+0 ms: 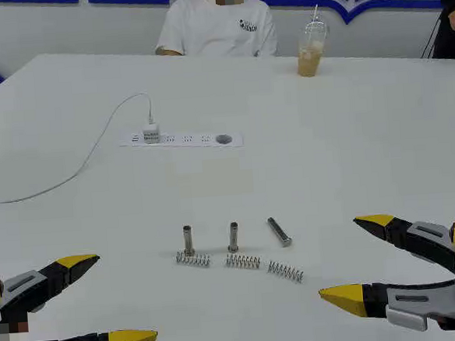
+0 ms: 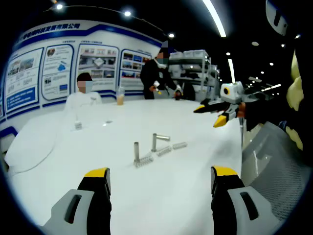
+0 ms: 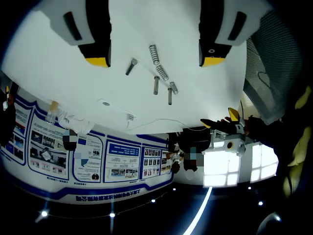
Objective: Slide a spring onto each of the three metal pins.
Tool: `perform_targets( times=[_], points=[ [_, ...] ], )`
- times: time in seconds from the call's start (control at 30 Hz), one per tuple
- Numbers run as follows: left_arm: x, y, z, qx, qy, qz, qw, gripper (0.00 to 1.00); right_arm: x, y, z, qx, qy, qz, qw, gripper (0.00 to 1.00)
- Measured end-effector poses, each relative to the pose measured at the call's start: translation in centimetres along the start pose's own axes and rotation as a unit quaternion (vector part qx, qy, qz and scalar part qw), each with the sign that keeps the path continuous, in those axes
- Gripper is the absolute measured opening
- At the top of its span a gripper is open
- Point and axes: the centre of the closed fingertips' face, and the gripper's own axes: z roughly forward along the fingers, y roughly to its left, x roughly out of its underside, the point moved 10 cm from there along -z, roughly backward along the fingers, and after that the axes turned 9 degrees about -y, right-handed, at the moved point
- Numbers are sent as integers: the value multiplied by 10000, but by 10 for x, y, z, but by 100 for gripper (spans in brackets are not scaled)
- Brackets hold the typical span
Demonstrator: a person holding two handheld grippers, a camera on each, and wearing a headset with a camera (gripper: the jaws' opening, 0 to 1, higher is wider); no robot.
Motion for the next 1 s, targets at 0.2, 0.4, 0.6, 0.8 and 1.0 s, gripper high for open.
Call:
perform_targets(
  times=[0.2, 0.4, 0.6, 0.8, 1.0],
  points=[
    [-1, 0, 0, 3, -21, 12, 10000, 86, -3, -1, 0, 17, -29, -7, 10000, 75],
    [-1, 0, 0, 4, -31, 12, 10000, 86, -3, -2, -1, 44, -16, -9, 10000, 74],
    [0, 1, 1, 11, -29, 13, 10000, 85, -2, -3, -1, 75, -8, 16, 10000, 74],
    [0, 1, 0, 4, -34, 10, 10000, 85, -2, -3, 0, 84, -11, 31, 10000, 73],
    [0, 1, 0, -11, -29, 30, 10000, 85, -3, -4, 0, 115, -25, 37, 9999, 73]
  ],
)
